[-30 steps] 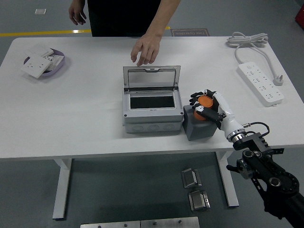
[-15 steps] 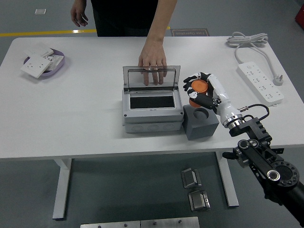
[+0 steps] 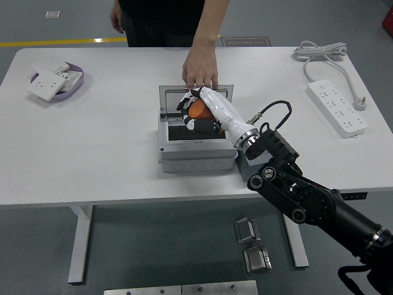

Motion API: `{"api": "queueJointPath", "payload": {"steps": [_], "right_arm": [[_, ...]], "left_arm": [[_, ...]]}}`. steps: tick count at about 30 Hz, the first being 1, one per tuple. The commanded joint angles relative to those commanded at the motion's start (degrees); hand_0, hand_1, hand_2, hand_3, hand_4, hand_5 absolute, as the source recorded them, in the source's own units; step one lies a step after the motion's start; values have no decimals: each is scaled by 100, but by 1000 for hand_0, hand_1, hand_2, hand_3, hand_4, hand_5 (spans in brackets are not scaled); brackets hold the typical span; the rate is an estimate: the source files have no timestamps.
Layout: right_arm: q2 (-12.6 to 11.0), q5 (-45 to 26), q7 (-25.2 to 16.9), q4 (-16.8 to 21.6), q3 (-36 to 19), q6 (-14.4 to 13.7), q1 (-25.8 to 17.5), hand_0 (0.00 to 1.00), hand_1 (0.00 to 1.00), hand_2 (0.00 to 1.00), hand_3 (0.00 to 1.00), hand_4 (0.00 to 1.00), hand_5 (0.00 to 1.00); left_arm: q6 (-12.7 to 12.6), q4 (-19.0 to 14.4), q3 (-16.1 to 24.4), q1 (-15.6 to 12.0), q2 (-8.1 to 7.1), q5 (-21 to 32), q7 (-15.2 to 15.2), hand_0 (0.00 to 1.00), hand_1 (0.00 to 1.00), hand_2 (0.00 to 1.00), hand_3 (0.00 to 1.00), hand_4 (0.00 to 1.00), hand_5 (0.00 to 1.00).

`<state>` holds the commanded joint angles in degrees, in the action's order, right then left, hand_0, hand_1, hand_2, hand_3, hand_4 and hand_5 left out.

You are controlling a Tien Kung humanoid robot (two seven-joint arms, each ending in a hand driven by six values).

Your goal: Pick up the cylinder from the cube,place it in the box,flap close box

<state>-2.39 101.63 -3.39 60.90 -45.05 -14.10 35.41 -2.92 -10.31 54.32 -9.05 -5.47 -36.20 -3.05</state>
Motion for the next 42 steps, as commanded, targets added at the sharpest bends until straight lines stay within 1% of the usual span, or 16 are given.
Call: {"api": "queueJointPath", "payload": {"steps": [4, 8, 13, 14, 17, 22, 23, 28, 29, 34, 35, 40, 41, 42], "right_arm": [[237, 775, 138, -288, 62, 33, 132, 120, 253, 376, 249, 2, 2], [239, 1411, 170, -618, 303, 53, 325, 119, 259, 376, 255, 2, 2], [239, 1992, 108, -996, 576, 62, 557, 117, 257, 373, 258, 2, 2], [239, 2084, 64, -1102, 615, 49, 607, 117, 257, 373, 258, 2, 2], [227, 2146, -3, -1244, 657, 78, 675, 125, 258, 373, 263, 2, 2], [238, 2163, -32, -1353, 668, 195, 738, 125, 258, 373, 263, 2, 2], [239, 2165, -28, -1363, 670, 209, 744, 420, 432, 467, 461, 247, 2], [239, 2187, 8, -1431, 658, 272, 774, 420, 432, 467, 461, 247, 2], [239, 2194, 25, -1439, 655, 281, 778, 691, 646, 602, 627, 369, 9], [239, 2239, 178, -1487, 629, 379, 790, 691, 646, 602, 627, 369, 9], [239, 2245, 206, -1496, 624, 403, 789, 727, 679, 644, 668, 407, 105], [239, 2224, 252, -1520, 608, 450, 781, 727, 679, 644, 668, 407, 105], [239, 2211, 254, -1517, 605, 453, 777, 733, 682, 655, 681, 415, 151], [239, 2185, 255, -1508, 605, 453, 773, 733, 682, 655, 681, 415, 151]], "left_arm": [[-4, 0, 40, 22, -13, -36, -17, 588, 629, 614, 619, 665, 193], [-3, 0, 73, 49, -24, -74, -23, 588, 629, 614, 619, 665, 194], [-3, 0, 87, 73, -35, -97, -25, 588, 629, 614, 619, 665, 196], [-2, 0, 84, 75, -39, -97, -25, 588, 629, 614, 619, 665, 196], [-2, 0, 82, 79, -41, -98, -24, 588, 628, 613, 619, 665, 197], [-6, 0, 83, 77, -36, -100, -26, 588, 628, 613, 619, 665, 197], [-6, 0, 87, 77, -35, -103, -27, 588, 628, 613, 618, 665, 195], [-11, 0, 92, 72, -21, -108, -34, 588, 628, 613, 618, 665, 195], [-12, 0, 91, 72, -19, -105, -34, 587, 629, 613, 618, 663, 194], [-14, 0, 88, 73, -17, -103, -34, 587, 629, 613, 618, 663, 194], [-14, 0, 89, 74, -17, -104, -34, 587, 628, 612, 618, 663, 190], [-14, 0, 92, 75, -17, -110, -32, 587, 628, 612, 618, 663, 190], [-14, 0, 91, 76, -17, -110, -32, 587, 629, 612, 618, 662, 187], [-14, 0, 92, 76, -15, -112, -32, 587, 629, 612, 618, 662, 187]]}}
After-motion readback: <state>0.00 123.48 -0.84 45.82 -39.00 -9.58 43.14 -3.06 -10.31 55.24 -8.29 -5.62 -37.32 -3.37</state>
